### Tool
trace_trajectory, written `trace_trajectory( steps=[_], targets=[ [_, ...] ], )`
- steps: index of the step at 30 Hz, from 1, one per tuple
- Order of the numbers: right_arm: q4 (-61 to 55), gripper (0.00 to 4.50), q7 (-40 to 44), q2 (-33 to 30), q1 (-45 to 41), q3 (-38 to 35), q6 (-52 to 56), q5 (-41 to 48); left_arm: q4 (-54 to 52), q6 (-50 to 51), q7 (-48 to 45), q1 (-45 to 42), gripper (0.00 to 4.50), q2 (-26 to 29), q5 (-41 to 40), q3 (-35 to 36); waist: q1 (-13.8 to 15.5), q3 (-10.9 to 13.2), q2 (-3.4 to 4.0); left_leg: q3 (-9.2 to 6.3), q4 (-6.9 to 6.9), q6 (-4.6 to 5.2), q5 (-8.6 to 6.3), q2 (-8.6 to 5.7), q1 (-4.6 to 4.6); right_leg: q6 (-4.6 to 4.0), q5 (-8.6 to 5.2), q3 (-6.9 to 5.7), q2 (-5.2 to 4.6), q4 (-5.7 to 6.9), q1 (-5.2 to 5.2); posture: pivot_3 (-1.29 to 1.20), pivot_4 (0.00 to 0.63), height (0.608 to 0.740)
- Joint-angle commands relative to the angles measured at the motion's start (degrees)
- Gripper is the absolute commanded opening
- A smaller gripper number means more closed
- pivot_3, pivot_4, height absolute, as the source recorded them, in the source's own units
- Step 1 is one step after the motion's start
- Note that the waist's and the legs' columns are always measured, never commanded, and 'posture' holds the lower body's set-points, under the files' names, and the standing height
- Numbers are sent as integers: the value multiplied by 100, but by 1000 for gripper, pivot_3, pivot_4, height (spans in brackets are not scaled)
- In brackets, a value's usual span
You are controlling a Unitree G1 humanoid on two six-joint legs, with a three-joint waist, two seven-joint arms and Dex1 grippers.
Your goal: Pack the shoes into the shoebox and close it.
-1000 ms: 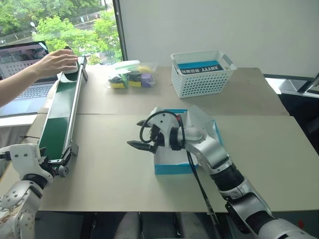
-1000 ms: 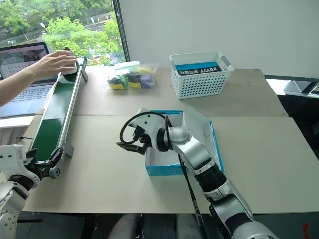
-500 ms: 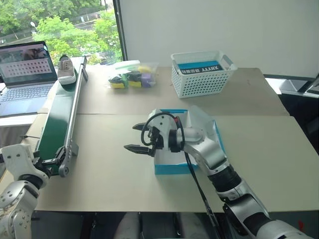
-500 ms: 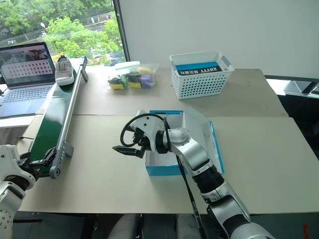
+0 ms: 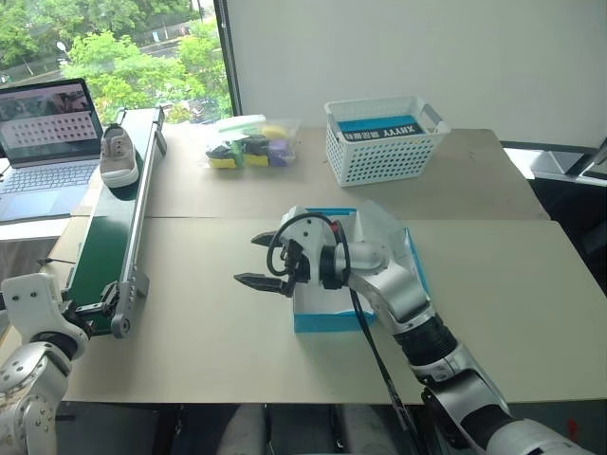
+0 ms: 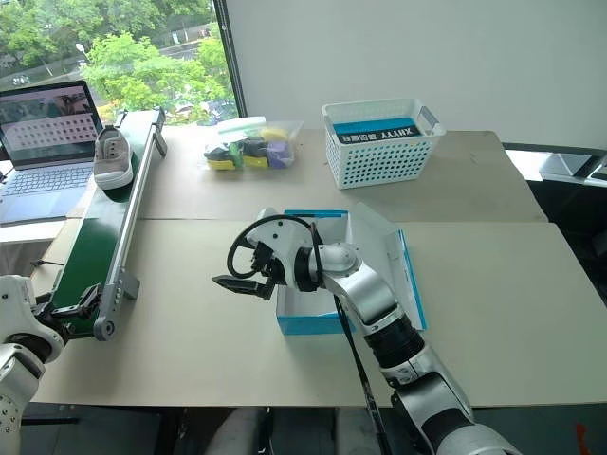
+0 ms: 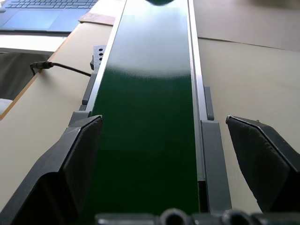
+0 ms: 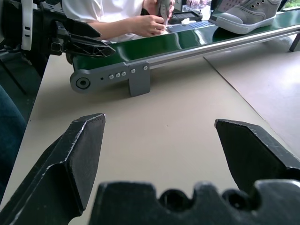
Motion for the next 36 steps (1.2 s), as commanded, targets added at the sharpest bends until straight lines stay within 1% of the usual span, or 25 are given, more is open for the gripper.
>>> trace_trajectory(
  steps=[1, 15, 24, 36],
  targets=[
    [-238, 4446, -34, 69, -78, -179, 165, 152, 32, -114, 68, -67, 4500, 69, 139, 110, 3, 0, 0, 0, 0, 0, 0, 0, 0, 0, 0, 0, 0, 0, 0, 0, 150, 738],
    [-331, 4446, -189, 92, -13, -227, 334, 178, 235, -204, 74, -196, 4500, -17, 322, 10, 2, 0, -1, 0, 0, -1, 0, -1, 0, 0, 0, 0, -1, 0, 0, 0, 150, 738],
    [-426, 4446, -212, -18, 55, -192, 401, 147, 325, -228, 67, -229, 4500, -75, 374, -66, 4, -1, -1, 0, 0, -1, -1, -1, -1, 0, 0, 0, -2, 0, 0, 0, 150, 738],
    [-305, 4446, -307, 125, -35, -323, 337, 199, 468, -261, 112, -387, 4500, -31, 392, -43, 4, -1, -2, 0, 0, -1, -1, -1, -1, 0, 0, 0, -1, 0, 0, 0, 150, 738]
  ],
)
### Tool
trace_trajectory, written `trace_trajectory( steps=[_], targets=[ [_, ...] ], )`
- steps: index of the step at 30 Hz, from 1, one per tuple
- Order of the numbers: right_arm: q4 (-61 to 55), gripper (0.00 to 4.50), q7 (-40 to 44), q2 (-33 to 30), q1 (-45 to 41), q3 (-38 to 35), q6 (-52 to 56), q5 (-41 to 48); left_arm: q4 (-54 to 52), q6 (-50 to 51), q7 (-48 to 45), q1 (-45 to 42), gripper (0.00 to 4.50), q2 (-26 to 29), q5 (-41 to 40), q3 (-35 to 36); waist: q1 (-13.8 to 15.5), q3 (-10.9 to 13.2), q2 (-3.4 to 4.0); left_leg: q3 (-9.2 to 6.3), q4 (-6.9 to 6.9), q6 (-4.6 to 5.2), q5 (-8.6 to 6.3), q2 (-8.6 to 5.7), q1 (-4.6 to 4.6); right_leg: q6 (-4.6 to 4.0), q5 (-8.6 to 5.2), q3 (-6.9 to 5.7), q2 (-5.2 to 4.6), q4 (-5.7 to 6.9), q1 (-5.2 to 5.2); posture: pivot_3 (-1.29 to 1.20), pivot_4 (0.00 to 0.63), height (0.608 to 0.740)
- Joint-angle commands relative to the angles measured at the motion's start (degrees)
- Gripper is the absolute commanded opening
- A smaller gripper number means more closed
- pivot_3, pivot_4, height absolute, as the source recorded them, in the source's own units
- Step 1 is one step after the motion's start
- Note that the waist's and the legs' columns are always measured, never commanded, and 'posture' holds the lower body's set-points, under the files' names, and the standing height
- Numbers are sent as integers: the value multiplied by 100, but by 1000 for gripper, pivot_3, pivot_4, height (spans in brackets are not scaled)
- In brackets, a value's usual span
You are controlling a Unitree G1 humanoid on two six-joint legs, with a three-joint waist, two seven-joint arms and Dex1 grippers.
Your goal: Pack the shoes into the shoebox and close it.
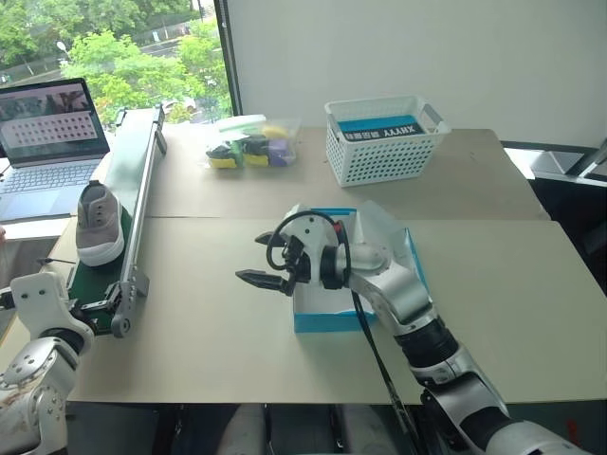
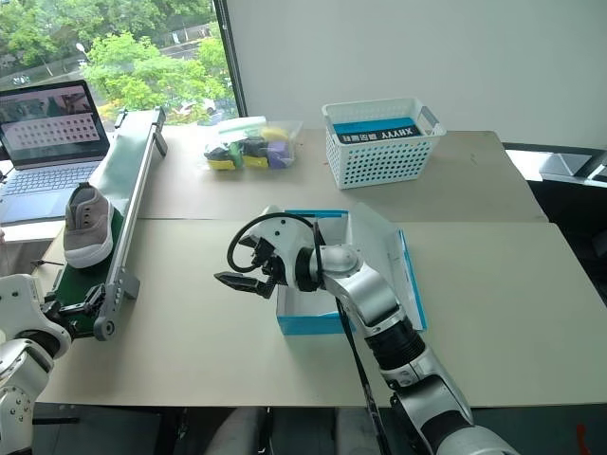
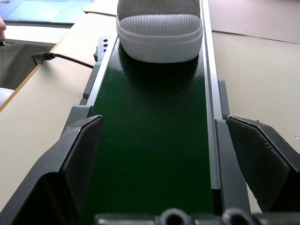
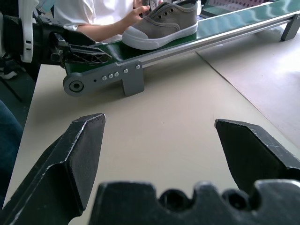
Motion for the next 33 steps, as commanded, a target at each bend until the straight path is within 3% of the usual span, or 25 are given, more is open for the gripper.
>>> trace_trajectory(
  steps=[1, 13, 18, 21, 28, 33],
  targets=[
    [-124, 4446, -22, 48, -95, -190, -68, 87, 14, -146, 68, -81, 4500, 72, 101, 147, 0, 0, 0, 0, 0, 0, 0, 0, 0, 0, 0, 0, 0, 0, 0, 0, 150, 738],
    [-155, 4446, -71, 86, -61, -264, -17, 96, 235, -246, 158, -397, 4500, -63, 211, 21, 1, 0, -1, 0, 0, 0, 0, -1, 0, 0, 0, 0, -1, 1, 0, 0, 150, 738],
    [-174, 4500, -82, 74, -60, -271, -11, 90, 192, -357, 153, -432, 3216, -194, 223, -76, 26, -1, -1, -1, 0, 0, 0, -2, 0, 0, 0, 0, -3, 3, 0, 0, 150, 738],
    [-188, 4500, -93, 73, -55, -264, -14, 82, 204, -396, 150, -426, 2809, -199, 227, -85, 41, -1, -1, -2, 0, -2, 1, -3, 7, -1, 1, -1, -3, 5, 4, 0, 150, 738],
    [-186, 4500, -124, 67, -49, -251, -27, 67, 241, -513, 249, -490, 2458, -208, 264, -56, 52, -1, -1, -1, -1, -2, 1, -3, 14, -1, 1, -1, -3, 5, 11, 0, 150, 738],
    [-25, 4500, -255, 150, -142, -328, -90, 40, -272, -1511, 503, -858, 2458, -547, 199, 203, 57, -1, -32, -2, 1, -3, 2, -2, 5, -1, 1, -2, -2, 2, 5, 0, 150, 738]
  ],
)
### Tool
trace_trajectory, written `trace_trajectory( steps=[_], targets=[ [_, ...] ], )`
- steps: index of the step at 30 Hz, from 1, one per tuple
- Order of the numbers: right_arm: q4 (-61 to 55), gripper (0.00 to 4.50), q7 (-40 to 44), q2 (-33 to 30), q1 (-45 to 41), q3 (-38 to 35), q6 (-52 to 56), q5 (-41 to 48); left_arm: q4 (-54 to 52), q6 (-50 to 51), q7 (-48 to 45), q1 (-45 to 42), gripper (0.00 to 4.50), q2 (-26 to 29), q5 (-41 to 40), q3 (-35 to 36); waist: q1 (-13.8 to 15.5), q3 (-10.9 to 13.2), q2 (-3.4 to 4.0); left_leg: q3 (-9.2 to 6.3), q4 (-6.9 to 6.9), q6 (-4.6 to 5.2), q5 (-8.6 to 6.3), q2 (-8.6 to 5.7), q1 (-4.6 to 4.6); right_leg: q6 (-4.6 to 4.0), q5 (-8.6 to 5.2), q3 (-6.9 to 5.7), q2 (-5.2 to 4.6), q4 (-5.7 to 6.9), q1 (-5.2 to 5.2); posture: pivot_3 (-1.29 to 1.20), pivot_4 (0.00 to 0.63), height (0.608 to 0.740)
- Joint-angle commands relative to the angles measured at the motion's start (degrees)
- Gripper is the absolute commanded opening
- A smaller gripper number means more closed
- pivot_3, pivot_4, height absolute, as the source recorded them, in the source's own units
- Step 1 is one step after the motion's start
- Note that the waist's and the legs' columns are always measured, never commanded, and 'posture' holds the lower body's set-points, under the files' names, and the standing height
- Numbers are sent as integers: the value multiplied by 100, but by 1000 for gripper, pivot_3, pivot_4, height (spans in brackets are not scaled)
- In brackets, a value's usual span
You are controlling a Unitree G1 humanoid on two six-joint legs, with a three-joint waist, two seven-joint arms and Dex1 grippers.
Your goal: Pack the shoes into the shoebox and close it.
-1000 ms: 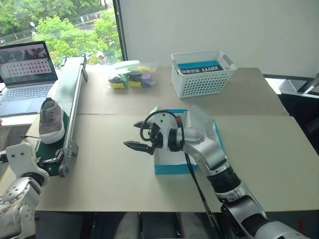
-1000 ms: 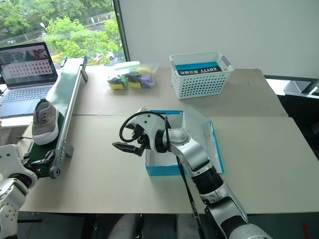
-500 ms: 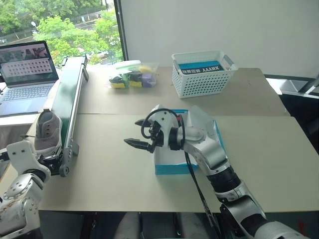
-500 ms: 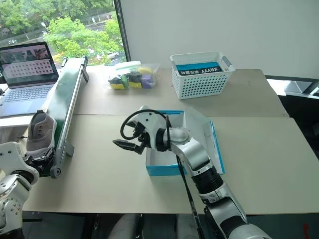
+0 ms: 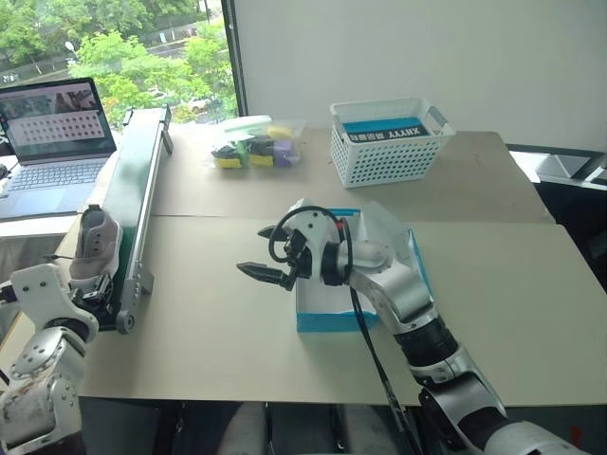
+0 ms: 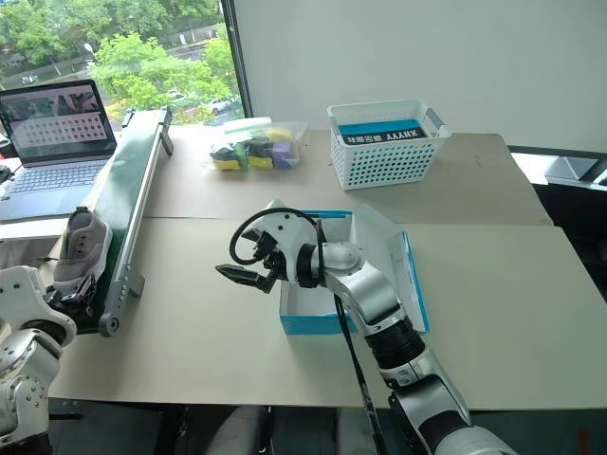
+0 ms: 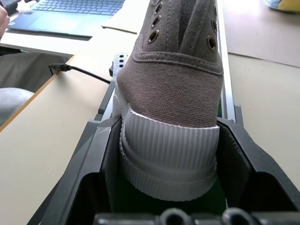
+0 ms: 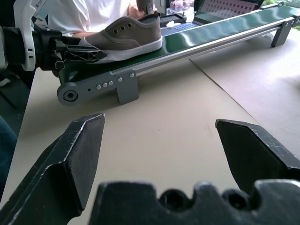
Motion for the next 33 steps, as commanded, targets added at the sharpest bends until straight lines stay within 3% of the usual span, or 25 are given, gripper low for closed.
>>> trace_trajectory(
  steps=[1, 6, 9, 12, 18, 33],
  targets=[
    [34, 4500, -170, 134, -182, -257, -109, 43, -649, -627, 186, -277, 2458, -90, -49, 187, 0, -1, -14, 0, 0, 0, 0, 1, -4, -1, 0, 0, 0, 0, -3, 0, 150, 738],
    [570, 4500, -840, 733, -550, -1084, 462, 559, -1160, -525, 451, -602, 2458, -741, -619, -155, -4, -1, -15, 1, 0, -6, -3, -3, -10, 0, 1, 2, -8, 0, -8, 0, 150, 738],
    [1124, 4500, -1573, 1454, -1094, -2563, 1718, 2049, -1629, -76, 274, -638, 2458, -1331, -1408, -944, 2, -1, -16, 0, 2, -5, -3, -2, -11, 0, 3, 2, -6, 4, -7, 0, 150, 738],
    [1474, 4500, -1905, 1659, -1433, -3404, 2743, 3187, -1948, 262, 68, -482, 2458, -1666, -1772, -1790, 98, -1, -18, -9, 11, -5, -3, -5, -23, 3, 5, -12, -9, -6, 0, 0, 150, 738],
    [1557, 4500, -2179, 1509, -1534, -3662, 3408, 3896, -2156, 473, -137, -327, 2458, -1661, -1980, -2609, -55, 5, -7, 15, 5, -2, -4, 0, -25, 4, 5, 13, 3, 3, -17, 0, 150, 738],
    [1384, 4500, -2634, 1470, -1492, -3747, 3160, 4122, -2038, 551, -328, -440, 2458, -1387, -2186, -2783, -65, 6, -3, 28, 7, -1, -4, 26, -19, -5, 11, 27, 35, -2, -12, 0, 150, 738]
  ],
)
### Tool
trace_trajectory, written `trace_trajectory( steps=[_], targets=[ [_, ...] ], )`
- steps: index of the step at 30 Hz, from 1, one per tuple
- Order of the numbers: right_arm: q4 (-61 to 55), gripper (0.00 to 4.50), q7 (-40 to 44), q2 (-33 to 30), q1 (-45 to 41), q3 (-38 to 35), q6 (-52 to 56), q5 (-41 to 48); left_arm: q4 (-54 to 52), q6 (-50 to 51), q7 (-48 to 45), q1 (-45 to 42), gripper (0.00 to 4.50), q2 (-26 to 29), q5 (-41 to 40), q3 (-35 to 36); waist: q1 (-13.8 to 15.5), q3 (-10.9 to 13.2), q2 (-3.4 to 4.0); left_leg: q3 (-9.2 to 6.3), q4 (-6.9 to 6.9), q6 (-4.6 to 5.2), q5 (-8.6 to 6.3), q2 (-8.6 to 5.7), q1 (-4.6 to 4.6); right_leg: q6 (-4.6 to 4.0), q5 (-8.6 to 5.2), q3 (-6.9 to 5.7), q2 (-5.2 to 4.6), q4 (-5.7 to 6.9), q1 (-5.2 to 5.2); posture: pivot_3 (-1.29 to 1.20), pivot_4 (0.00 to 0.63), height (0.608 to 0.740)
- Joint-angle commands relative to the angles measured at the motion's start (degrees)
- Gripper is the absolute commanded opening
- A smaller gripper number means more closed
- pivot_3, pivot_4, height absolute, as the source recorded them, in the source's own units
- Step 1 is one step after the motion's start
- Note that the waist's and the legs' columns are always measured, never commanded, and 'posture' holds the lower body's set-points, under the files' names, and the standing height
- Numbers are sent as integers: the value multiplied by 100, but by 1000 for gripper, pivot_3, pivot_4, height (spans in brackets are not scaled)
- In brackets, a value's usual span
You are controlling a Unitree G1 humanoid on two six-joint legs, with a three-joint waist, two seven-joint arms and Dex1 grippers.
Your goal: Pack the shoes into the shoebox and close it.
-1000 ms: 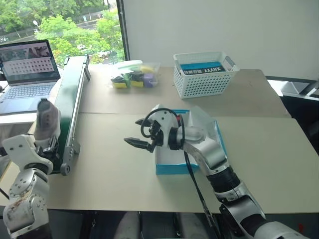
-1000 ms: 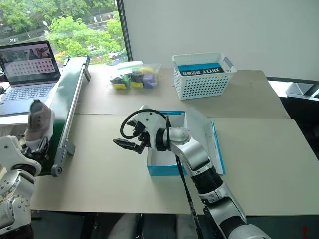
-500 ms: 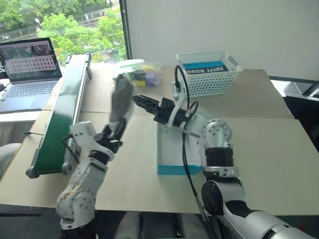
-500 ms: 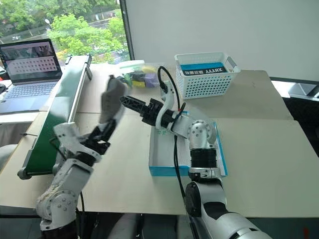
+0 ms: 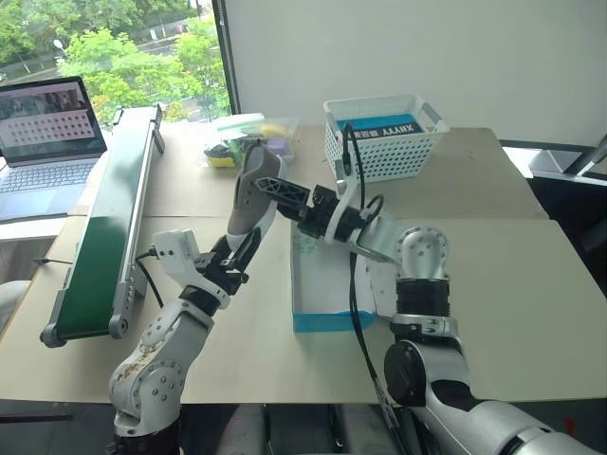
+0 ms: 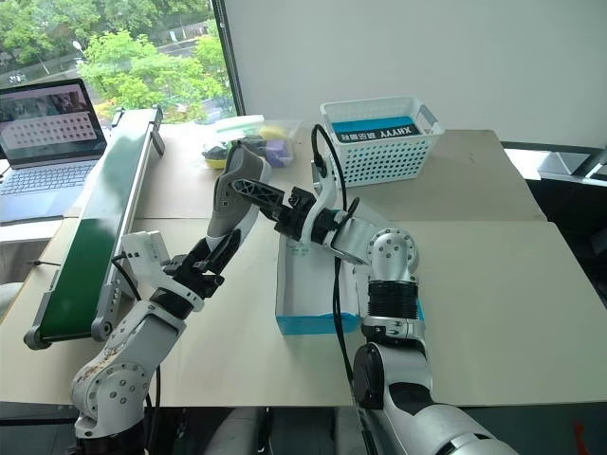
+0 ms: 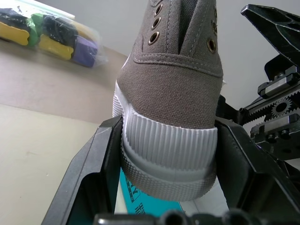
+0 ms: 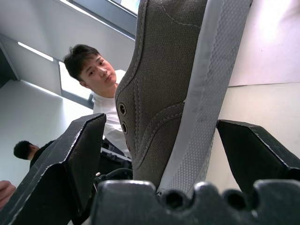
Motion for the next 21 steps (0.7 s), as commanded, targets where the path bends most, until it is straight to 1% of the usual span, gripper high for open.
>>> trace_trajectory(
  steps=[1, 6, 7, 9, 12, 14, 15, 16, 17, 18, 19, 21],
  targets=[
    [-278, 4500, 38, 187, -202, 103, -193, 170, -172, -3, -205, -83, 2458, 33, -188, -235, -1, 0, 0, 1, 0, 0, 0, 0, 0, 0, 0, 0, 0, 0, 0, 0, 150, 738],
    [-309, 4500, 88, 161, -179, 166, -296, 180, -112, -13, -195, -100, 2458, 65, -177, -249, 0, 0, 0, 2, -1, 0, 0, 1, 0, 0, 0, 1, 1, -2, 0, 0, 150, 738],
    [-318, 4095, 87, 165, -175, 166, -317, 188, -107, -16, -198, -104, 2454, 68, -182, -247, 0, 0, 0, 2, -1, 0, 0, 1, 0, 0, 0, 1, 1, -2, 0, 0, 150, 738],
    [-323, 3548, 70, 172, -177, 147, -357, 198, -84, -24, -190, -119, 2454, 72, -183, -233, 3, 0, 0, 2, 0, 0, 0, 1, 0, 0, 0, 1, 1, -2, 0, 0, 150, 738],
    [-321, 2514, 70, 159, -180, 147, -403, 205, -45, -31, -193, -140, 2454, 97, -157, -228, 0, 0, 0, 2, 0, 0, 0, 1, 0, 0, 0, 1, 1, -2, 0, 0, 150, 738],
    [-330, 1936, 69, 152, -172, 162, -409, 214, -32, -37, -198, -147, 2454, 97, -155, -230, -3, 0, 0, 2, -1, 0, 0, 1, 0, 0, 0, 1, 2, -2, 0, 0, 150, 738],
    [-345, 1551, 69, 150, -163, 174, -400, 221, -30, -38, -194, -140, 2454, 94, -138, -247, -3, 0, 1, 2, -1, 0, 0, 2, 0, 0, 0, 1, 2, -2, 0, 0, 150, 738],
    [-350, 1286, 71, 148, -160, 181, -396, 224, -25, -40, -191, -138, 2454, 94, -127, -260, -1, 0, 1, 2, -1, 0, 0, 2, 0, 0, 0, 1, 2, -2, 0, 0, 150, 738],
    [-366, 929, 70, 148, -153, 195, -374, 233, -34, -34, -196, -114, 2454, 122, -66, -312, 2, 0, 1, 3, -1, 0, 0, 2, 0, 0, 0, 1, 2, -2, 0, 0, 150, 738],
    [-374, 655, 66, 150, -150, 202, -349, 246, -40, -27, -200, -94, 2454, 153, -7, -359, 3, 0, 1, 3, -1, 0, 0, 2, 0, 0, 0, 2, 2, -2, 0, 0, 150, 738],
    [-384, 485, 59, 151, -146, 205, -339, 253, -44, -21, -210, -77, 2454, 186, 38, -401, 3, 0, 1, 3, 0, 0, 0, 2, 0, 0, 0, 2, 2, -2, 0, 0, 150, 738],
    [-406, 383, 45, 156, -141, 202, -332, 270, -49, -47, -231, -58, 2454, 266, 164, -483, 2, 1, 1, 3, -1, 0, 0, 2, 0, 0, 0, 2, 2, -2, 0, 0, 150, 738]
  ],
)
